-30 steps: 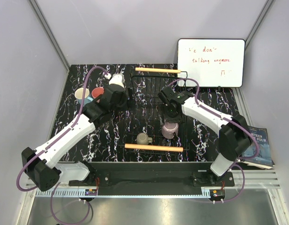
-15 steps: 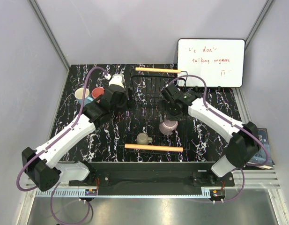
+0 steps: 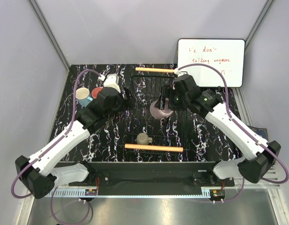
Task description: Unload the cups from the dish rack
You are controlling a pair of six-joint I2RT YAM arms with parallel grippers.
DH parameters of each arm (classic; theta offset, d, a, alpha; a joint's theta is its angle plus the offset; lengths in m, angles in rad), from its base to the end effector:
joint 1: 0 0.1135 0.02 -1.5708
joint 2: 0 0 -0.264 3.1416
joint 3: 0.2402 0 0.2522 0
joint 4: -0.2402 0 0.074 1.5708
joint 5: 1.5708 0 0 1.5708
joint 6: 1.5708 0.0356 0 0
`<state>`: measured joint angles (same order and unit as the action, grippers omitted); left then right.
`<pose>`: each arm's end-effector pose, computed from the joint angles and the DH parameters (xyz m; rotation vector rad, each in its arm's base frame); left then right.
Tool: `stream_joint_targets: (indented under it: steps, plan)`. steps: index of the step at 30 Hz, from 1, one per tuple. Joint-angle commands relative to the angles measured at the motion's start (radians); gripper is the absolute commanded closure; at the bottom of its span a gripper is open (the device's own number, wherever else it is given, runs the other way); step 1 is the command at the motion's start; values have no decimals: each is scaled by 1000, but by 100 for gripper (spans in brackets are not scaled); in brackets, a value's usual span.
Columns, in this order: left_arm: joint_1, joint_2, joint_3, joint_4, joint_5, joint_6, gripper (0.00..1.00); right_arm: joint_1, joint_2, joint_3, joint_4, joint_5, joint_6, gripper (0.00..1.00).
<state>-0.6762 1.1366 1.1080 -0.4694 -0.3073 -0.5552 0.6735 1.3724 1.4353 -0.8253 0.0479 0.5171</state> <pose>0.2020 -0.1483 0.3544 -0.0649 2.0726 -0.4479 0.2261 0.1782 0.3719 -0.1626 2.3894 0.5269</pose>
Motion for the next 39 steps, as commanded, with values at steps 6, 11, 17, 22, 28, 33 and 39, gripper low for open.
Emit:
stream_joint_targets:
  steps: [6, 11, 17, 22, 28, 33, 39]
  plan:
    - [-3, -146, -102, 307, 149, -37, 16, -141, -147, -188, 501, -334, 165, 100]
    - [-3, -210, -166, 400, 151, -48, 15, -206, -184, -318, 727, -428, 244, 100]
    - [0, -238, -230, 538, 212, -69, 14, -281, -193, -484, 1072, -583, 417, 100]
    - [6, -239, -298, 656, 280, -101, 14, -345, -190, -625, 1399, -687, 558, 100]
    - [32, -215, -330, 765, 379, -150, 14, -385, -127, -733, 1803, -781, 788, 100]
    - [38, -178, -315, 811, 438, -176, 14, -387, -81, -737, 1895, -821, 865, 100]
    - [36, -111, -264, 859, 514, -199, 16, -387, -99, -736, 1861, -835, 840, 100]
